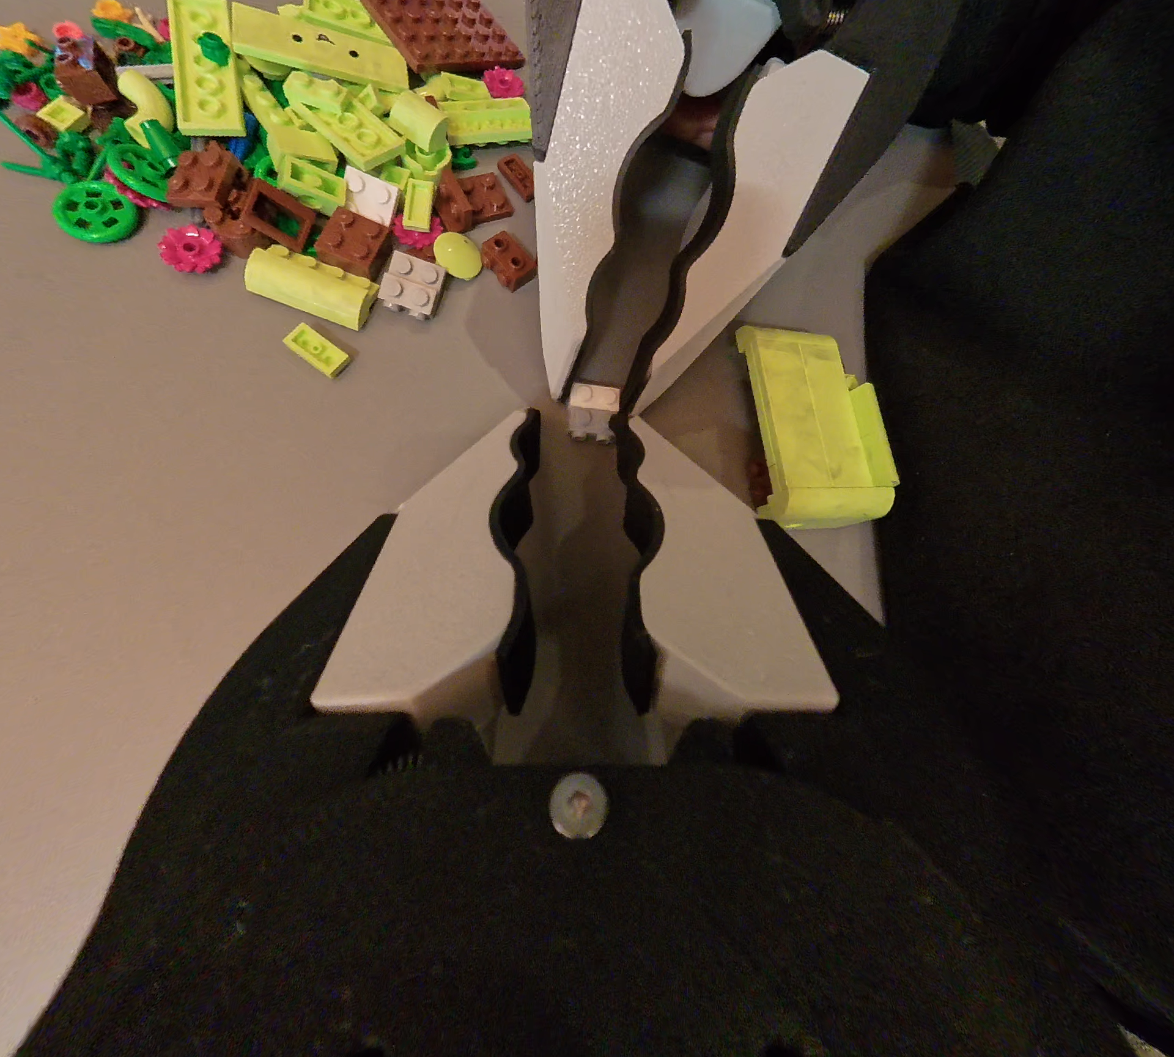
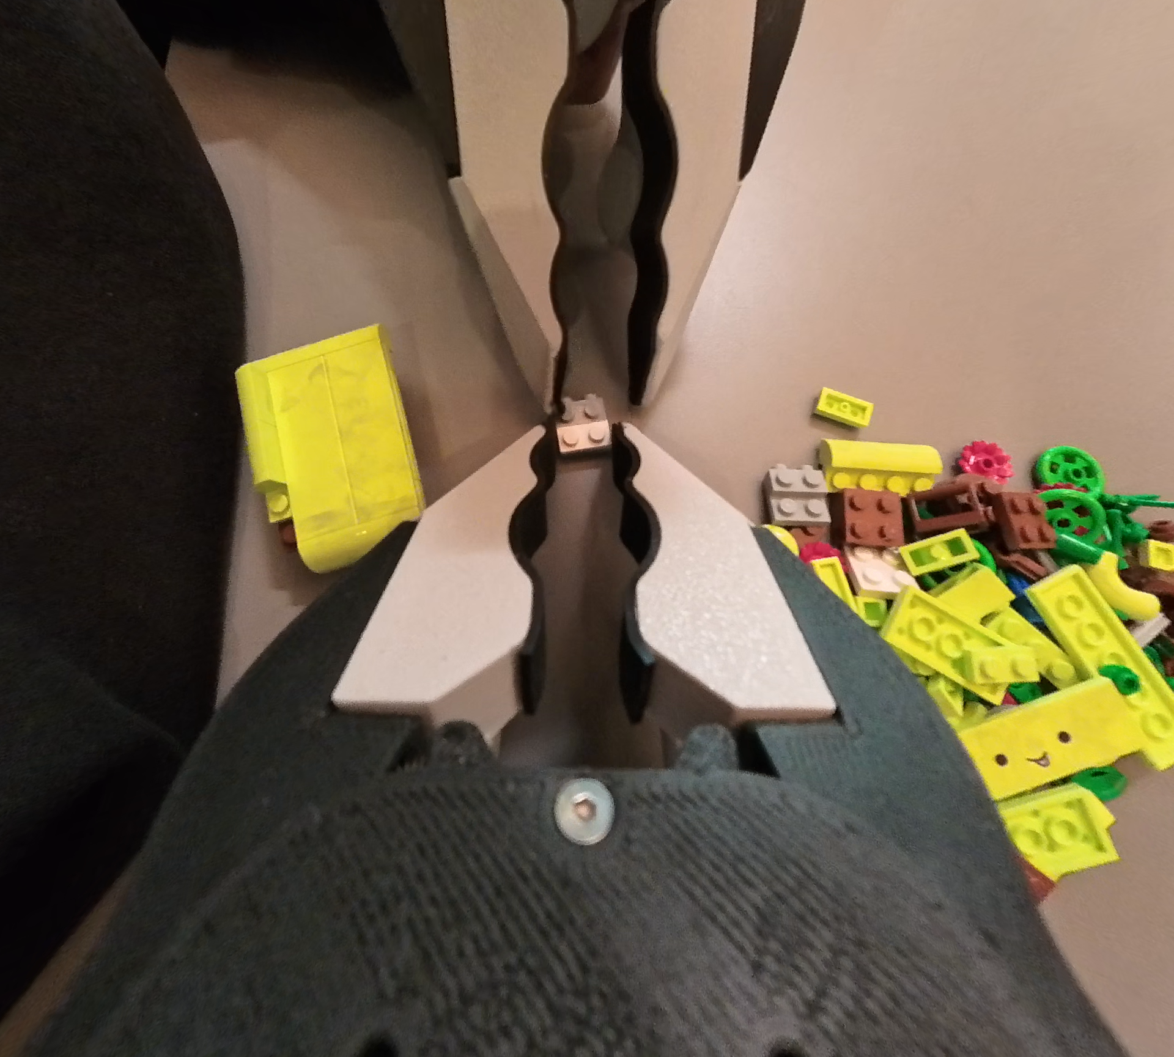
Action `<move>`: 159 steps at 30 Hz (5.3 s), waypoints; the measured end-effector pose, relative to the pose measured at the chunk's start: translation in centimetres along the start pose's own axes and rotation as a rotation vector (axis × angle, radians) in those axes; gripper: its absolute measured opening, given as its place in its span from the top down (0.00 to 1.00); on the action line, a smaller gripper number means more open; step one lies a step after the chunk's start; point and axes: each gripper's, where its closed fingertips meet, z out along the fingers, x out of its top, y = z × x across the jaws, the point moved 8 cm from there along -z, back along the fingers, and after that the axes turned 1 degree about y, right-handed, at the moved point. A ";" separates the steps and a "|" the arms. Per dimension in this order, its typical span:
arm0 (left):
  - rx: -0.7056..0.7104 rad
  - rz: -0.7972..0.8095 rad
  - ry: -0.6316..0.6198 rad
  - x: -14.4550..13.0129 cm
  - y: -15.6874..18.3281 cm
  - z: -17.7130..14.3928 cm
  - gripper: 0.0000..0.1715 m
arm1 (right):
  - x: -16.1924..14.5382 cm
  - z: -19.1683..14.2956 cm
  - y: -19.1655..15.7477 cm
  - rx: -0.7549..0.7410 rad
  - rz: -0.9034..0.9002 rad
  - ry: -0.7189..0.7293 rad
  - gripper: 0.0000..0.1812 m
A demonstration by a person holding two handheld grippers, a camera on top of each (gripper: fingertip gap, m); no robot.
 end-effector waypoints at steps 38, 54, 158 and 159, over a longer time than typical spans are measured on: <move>0.033 0.125 0.038 0.0 0.7 -1.1 0.88 | -0.3 -0.5 0.7 0.034 0.013 -0.009 0.91; 0.151 0.132 -0.026 -1.2 0.6 -0.8 0.88 | 0.4 0.0 -0.2 0.133 0.030 -0.020 0.96; 0.198 0.058 0.143 7.7 -5.8 2.3 0.91 | -0.7 -8.8 7.1 -0.415 0.150 0.300 0.87; 0.182 0.041 0.148 7.8 -5.9 2.6 0.88 | -0.8 -8.8 7.2 -0.416 0.155 0.298 0.87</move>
